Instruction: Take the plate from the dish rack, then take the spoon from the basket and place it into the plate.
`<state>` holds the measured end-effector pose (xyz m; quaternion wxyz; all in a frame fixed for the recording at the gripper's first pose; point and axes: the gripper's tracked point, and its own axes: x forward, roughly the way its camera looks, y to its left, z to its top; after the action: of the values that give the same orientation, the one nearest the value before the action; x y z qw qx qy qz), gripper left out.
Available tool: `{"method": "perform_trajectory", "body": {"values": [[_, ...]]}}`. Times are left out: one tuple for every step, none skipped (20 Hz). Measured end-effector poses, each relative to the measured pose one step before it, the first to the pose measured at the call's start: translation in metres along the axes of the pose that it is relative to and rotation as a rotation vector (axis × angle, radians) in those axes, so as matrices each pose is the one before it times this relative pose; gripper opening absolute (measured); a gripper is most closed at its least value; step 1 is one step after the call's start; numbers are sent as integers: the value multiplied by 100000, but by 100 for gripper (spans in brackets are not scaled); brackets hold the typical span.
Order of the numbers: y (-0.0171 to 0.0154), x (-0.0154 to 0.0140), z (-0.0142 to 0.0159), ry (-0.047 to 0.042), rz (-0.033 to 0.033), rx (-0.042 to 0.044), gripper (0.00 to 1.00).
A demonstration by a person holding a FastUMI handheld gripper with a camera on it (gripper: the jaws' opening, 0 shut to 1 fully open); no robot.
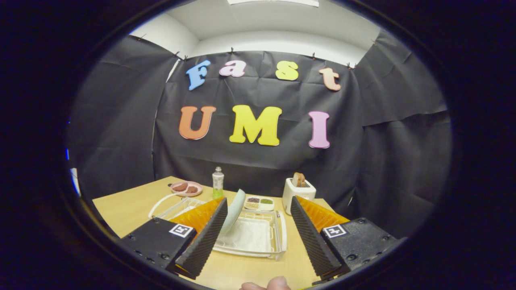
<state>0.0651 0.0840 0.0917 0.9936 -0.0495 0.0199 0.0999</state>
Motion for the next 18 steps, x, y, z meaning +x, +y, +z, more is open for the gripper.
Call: {"method": "perform_trajectory", "body": {"values": [[127, 909, 150, 2091, 692, -419, 100], [254, 806, 261, 2450, 900, -127, 100], [364, 795, 136, 2779, 1550, -195, 100], [294, 759, 289, 2475, 914, 163, 100], [72, 687, 564, 1704, 540, -362, 100], [172, 735, 484, 2216, 519, -84, 100], [352, 920, 116, 3128, 1274, 745, 100], [385, 859, 242, 2868, 1283, 438, 100], [415, 843, 227, 3117, 929, -306, 100], [213, 971, 181, 2264, 338, -531, 100], [122, 943, 125, 2329, -334, -462, 100], [126, 826, -123, 2834, -204, 337, 100], [414, 1020, -283, 2818, 1167, 738, 100], [577, 952, -217, 3223, 1360, 1225, 100], [165, 883, -276, 3094, 814, 781, 100], [109, 816, -133, 3030, 398, 505, 100], [27, 823, -48, 2437, 53, 538, 100], [-24, 691, -182, 2788, -111, 606, 100]]}}
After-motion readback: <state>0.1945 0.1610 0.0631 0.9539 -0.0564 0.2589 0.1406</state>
